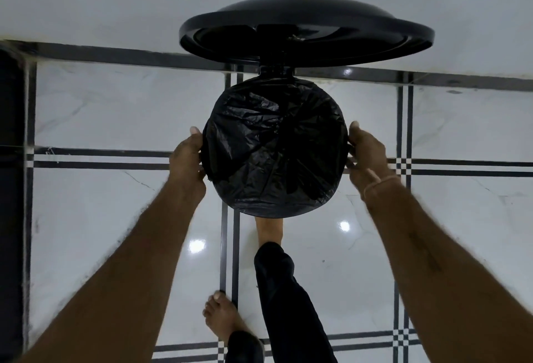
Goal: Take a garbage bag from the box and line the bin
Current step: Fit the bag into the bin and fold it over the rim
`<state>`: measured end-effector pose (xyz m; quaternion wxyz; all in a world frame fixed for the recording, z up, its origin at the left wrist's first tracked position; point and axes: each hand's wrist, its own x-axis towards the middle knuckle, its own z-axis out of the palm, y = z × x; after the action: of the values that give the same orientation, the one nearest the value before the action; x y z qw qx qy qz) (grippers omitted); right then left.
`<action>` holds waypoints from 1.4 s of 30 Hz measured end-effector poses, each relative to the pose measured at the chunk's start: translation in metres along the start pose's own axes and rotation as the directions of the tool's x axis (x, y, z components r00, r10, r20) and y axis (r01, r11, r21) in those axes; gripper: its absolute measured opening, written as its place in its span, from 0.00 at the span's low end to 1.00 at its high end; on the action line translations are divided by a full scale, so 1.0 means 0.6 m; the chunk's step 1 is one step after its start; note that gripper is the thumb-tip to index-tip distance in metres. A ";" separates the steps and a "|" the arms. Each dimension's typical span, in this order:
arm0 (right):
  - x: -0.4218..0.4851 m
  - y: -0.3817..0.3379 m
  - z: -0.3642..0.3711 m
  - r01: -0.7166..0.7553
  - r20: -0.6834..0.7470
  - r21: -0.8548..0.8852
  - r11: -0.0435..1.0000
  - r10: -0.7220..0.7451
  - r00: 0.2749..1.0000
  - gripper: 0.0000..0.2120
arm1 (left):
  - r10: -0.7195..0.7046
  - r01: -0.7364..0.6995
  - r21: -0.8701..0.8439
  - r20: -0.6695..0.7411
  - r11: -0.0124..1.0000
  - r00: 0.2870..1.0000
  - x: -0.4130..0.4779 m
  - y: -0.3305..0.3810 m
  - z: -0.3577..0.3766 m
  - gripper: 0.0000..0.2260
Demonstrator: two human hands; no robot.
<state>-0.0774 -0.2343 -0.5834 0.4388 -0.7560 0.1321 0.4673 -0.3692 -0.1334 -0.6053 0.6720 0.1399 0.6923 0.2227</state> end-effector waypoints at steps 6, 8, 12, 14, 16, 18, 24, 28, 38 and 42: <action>-0.080 0.104 -0.043 -0.202 0.078 0.320 0.926 0.187 0.979 0.11 | -0.118 0.133 -0.217 0.083 0.967 0.990 -0.071 -0.083 -0.021 0.19; -0.088 0.117 -0.039 -0.265 0.139 0.435 0.860 0.227 0.964 0.12 | -0.118 0.147 -0.308 0.112 0.940 0.987 -0.075 -0.092 -0.027 0.18; -0.083 0.131 -0.026 -0.251 0.164 0.475 0.843 0.196 0.967 0.17 | -0.152 0.178 -0.413 0.096 0.893 0.984 -0.060 -0.102 -0.023 0.20; -0.074 0.134 -0.025 -0.226 0.152 0.487 0.844 0.173 0.973 0.18 | -0.124 0.160 -0.425 0.112 0.891 0.986 -0.054 -0.107 -0.018 0.18; -0.070 0.140 -0.027 -0.206 0.146 0.495 0.844 0.153 0.977 0.18 | -0.093 0.136 -0.464 0.114 0.875 0.989 -0.061 -0.116 -0.012 0.18; -0.082 0.154 -0.031 -0.206 0.146 0.486 0.849 0.153 0.977 0.17 | -0.141 0.180 -0.511 0.115 0.840 0.983 -0.085 -0.136 -0.011 0.18; -0.149 0.220 -0.006 -0.283 0.199 0.676 0.680 0.201 0.959 0.20 | -0.229 0.323 -0.579 0.232 0.749 0.946 -0.143 -0.218 -0.002 0.16; -0.159 0.224 0.027 -0.269 0.176 0.760 0.591 0.212 0.961 0.24 | -0.224 0.283 -0.641 0.174 0.714 0.959 -0.133 -0.234 0.025 0.22; -0.131 0.225 0.031 -0.303 0.114 0.713 0.632 0.322 0.940 0.14 | -0.339 0.328 -0.617 0.103 0.716 0.935 -0.117 -0.215 0.040 0.04; -0.115 0.214 0.025 -0.323 0.088 0.628 0.708 0.347 0.934 0.09 | -0.309 0.300 -0.612 0.094 0.732 0.946 -0.123 -0.195 0.020 0.09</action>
<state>-0.2009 -0.3115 -0.5989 0.5724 -0.5358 0.4243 0.4530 -0.3406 -0.2690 -0.5994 0.7027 -0.2046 0.5988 0.3251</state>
